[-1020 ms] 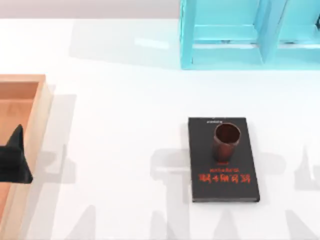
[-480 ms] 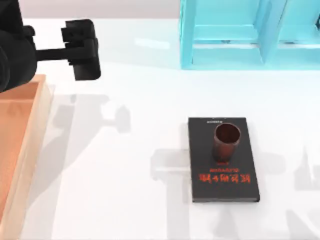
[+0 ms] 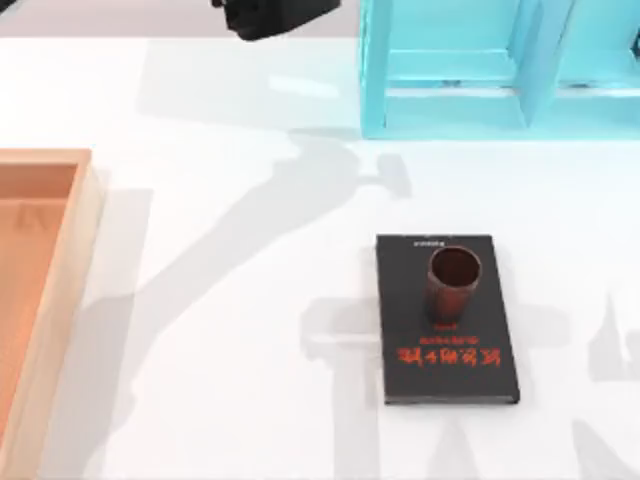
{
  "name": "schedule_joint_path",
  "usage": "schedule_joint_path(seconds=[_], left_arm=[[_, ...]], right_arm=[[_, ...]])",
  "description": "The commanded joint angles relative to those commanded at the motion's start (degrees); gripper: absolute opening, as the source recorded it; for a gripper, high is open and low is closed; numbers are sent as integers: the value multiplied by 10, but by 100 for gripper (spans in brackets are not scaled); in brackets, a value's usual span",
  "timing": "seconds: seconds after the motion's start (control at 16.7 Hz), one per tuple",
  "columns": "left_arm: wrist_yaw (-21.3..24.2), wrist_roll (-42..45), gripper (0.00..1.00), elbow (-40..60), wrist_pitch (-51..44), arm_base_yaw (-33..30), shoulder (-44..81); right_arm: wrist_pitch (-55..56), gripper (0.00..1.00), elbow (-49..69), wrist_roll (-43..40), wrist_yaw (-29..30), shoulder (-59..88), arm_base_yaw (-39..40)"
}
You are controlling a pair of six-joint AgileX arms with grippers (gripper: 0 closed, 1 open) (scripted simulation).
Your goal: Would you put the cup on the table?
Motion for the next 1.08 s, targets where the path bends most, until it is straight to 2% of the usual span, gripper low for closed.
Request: schedule_joint_path(seconds=[0.24, 0.48, 0.72, 1.08], left_arm=[[-17, -83, 100, 199, -134, -63, 200], [-29, -135, 100, 319, -253, -103, 356], [-34, -155, 100, 365, -316, -119, 426], [-33, -155, 100, 364, -316, -117, 430]], right_arm=[[0, 100, 0, 0, 0, 0, 0], [0, 100, 0, 0, 0, 0, 0], [0, 100, 0, 0, 0, 0, 0], [0, 100, 0, 0, 0, 0, 0]])
